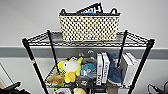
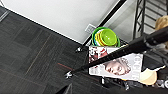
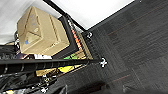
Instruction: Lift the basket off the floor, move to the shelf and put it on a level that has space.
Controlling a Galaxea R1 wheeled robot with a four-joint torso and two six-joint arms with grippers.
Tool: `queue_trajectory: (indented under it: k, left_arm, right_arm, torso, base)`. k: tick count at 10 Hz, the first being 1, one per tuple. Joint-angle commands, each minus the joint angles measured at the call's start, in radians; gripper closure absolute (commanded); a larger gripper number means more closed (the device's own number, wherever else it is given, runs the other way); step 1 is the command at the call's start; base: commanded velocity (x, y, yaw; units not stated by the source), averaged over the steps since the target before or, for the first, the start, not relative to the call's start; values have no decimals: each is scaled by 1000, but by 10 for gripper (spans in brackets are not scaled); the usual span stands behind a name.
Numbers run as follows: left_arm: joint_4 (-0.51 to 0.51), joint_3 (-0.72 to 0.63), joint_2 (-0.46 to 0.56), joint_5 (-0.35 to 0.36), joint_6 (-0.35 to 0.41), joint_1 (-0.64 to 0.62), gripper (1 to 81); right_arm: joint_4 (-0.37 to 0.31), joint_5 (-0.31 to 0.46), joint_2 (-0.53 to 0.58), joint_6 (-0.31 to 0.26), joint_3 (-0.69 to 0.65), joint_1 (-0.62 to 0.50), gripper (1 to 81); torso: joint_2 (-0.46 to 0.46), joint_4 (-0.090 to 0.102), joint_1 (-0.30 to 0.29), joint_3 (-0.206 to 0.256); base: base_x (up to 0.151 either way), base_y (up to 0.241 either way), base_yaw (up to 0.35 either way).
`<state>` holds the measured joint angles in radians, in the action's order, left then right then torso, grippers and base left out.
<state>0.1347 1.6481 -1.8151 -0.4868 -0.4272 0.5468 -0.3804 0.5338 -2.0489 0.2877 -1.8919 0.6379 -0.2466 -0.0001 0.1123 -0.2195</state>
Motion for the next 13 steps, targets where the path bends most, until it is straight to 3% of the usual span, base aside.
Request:
queue_trajectory:
  k: [1,5,7,13]
  left_arm:
    - [-108,105,-176,149,5,167,10]
    - [-190,206,-339,180,5,328,10]
    - [-193,230,-382,266,5,414,10]
    - [-268,438,-655,286,48,587,10]
  right_arm:
    - [-15,-95,-61,-44,-51,52,10]
    - [-14,-176,-162,-94,-99,217,10]
    - [-14,-227,-214,-119,-127,299,10]
    - [-5,-402,-463,-223,-283,559,10]
  torso:
    - [0,0,0,0]
    - [0,0,0,0]
    - [0,0,0,0]
    - [0,0,0,0]
  base:
    - [0,0,0]
    - [0,0,0]
    - [0,0,0]
    - [0,0,0]
